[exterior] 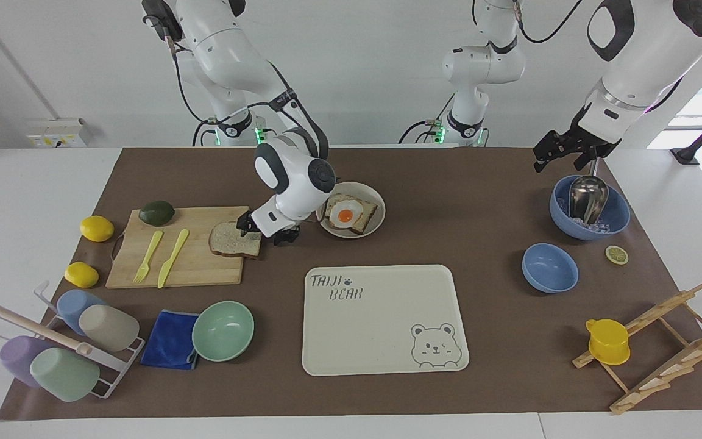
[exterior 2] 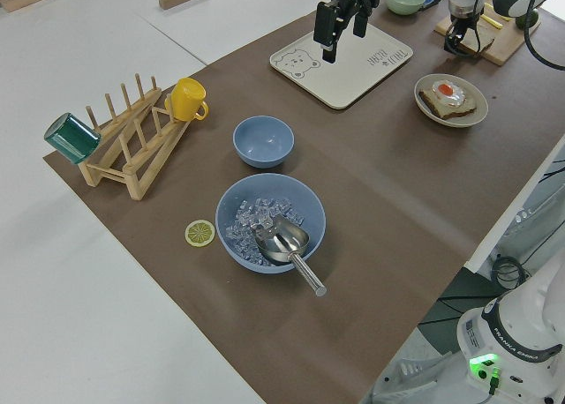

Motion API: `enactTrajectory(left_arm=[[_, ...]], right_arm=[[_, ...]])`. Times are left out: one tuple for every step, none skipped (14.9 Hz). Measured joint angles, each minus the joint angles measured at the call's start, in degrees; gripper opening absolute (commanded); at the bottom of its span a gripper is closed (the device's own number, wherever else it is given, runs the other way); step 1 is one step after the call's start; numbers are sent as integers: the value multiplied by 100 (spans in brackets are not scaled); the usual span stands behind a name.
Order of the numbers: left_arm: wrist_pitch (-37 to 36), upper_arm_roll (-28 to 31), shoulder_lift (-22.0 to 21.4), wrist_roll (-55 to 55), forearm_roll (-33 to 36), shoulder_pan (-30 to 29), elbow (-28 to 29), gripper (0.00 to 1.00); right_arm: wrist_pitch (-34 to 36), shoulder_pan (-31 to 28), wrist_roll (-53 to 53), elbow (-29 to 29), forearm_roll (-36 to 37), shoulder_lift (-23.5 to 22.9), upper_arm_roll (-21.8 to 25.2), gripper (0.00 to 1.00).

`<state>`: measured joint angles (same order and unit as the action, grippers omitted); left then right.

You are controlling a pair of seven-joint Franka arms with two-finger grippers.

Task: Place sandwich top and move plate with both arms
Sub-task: 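Grasp the bread slice with the right gripper and lift it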

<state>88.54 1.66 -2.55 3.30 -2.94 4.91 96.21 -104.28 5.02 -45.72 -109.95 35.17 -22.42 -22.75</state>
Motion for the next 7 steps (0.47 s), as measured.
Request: enactTrajectory(left_arm=[[0, -1, 0, 0, 0, 0, 0, 100], [0, -6, 0, 0, 0, 0, 0, 100], [0, -12, 0, 0, 0, 0, 0, 100], [0, -16, 0, 0, 0, 0, 0, 100], [0, -17, 0, 0, 0, 0, 0, 100], [0, -15, 0, 0, 0, 0, 0, 100], [0, -14, 0, 0, 0, 0, 0, 100]], right_arm=[[-25, -32, 0, -56, 31, 3, -1, 96], [-34, -45, 0, -104, 67, 9, -2, 91], [-36, -46, 0, -136, 103, 16, -4, 84], [-37, -46, 1, -148, 125, 27, -13, 79], [-37, -46, 4, -161, 137, 39, -22, 71], [-37, -46, 6, -189, 146, 52, -23, 50], [-37, -47, 10, -218, 156, 67, -23, 34]])
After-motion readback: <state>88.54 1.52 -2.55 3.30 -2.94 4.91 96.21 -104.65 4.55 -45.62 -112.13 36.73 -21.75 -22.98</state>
